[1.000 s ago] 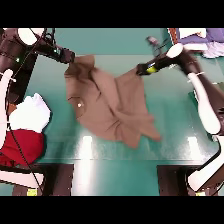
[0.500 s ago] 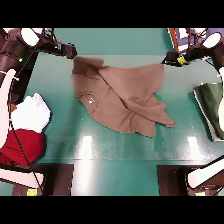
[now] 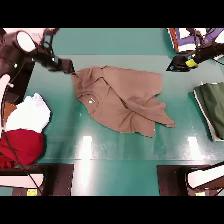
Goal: Fold the shirts.
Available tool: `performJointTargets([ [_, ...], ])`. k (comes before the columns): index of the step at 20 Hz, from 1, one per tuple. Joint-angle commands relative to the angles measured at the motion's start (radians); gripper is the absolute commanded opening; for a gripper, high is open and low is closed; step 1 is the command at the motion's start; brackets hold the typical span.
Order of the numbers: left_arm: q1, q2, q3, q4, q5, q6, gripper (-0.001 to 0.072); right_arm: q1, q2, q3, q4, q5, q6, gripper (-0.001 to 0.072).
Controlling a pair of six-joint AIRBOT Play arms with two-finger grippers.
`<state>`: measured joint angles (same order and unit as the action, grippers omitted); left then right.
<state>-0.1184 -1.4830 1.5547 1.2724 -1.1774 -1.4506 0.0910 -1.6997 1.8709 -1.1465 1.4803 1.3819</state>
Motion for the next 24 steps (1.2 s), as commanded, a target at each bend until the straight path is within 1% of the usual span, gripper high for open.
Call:
performJointTargets([
  [1, -0.006, 0.137, -0.317, -0.261, 0.049, -0.009, 0.0569, -0.001, 0.111, -0.135, 0.003, 0.044, -0.031, 0.0377],
  [3, -0.046, 0.254, -0.545, -0.339, 0.161, -0.021, 0.0567, -0.008, 0.197, -0.261, 0.003, 0.021, -0.031, 0.0377],
  [5, -0.127, 0.357, -0.735, -0.377, 0.269, -0.086, 0.0567, -0.008, 0.276, -0.375, 0.002, -0.026, -0.033, 0.0377],
  [7, -0.233, 0.418, -0.859, -0.421, 0.364, -0.151, 0.0567, -0.008, 0.34, -0.458, 0.003, -0.08, -0.034, 0.0377],
  [10, -0.428, 0.426, -0.932, -0.484, 0.471, -0.237, 0.0567, -0.008, 0.414, -0.538, 0.002, -0.142, -0.033, 0.0377],
  [13, -0.613, 0.426, -0.941, -0.496, 0.644, -0.37, 0.0569, -0.008, 0.446, -0.557, 0.002, -0.145, -0.038, 0.0377],
  [15, -0.687, 0.425, -0.941, -0.495, 0.741, -0.465, 0.0569, -0.008, 0.46, -0.556, 0.002, -0.147, -0.041, 0.0377],
  [16, -0.71, 0.416, -0.941, -0.496, 0.764, -0.499, 0.0569, -0.008, 0.466, -0.556, 0.002, -0.148, -0.041, 0.0376],
  [18, -0.733, 0.38, -0.941, -0.501, 0.76, -0.541, 0.057, -0.008, 0.467, -0.556, 0.003, -0.153, -0.041, 0.0377],
  [20, -0.742, 0.344, -0.941, -0.553, 0.777, -0.539, 0.057, -0.008, 0.467, -0.555, 0.003, -0.151, -0.041, 0.0377],
  [24, -0.743, 0.293, -0.94, -0.602, 0.787, -0.538, 0.057, -0.008, 0.467, -0.555, 0.003, -0.151, -0.041, 0.0377],
])
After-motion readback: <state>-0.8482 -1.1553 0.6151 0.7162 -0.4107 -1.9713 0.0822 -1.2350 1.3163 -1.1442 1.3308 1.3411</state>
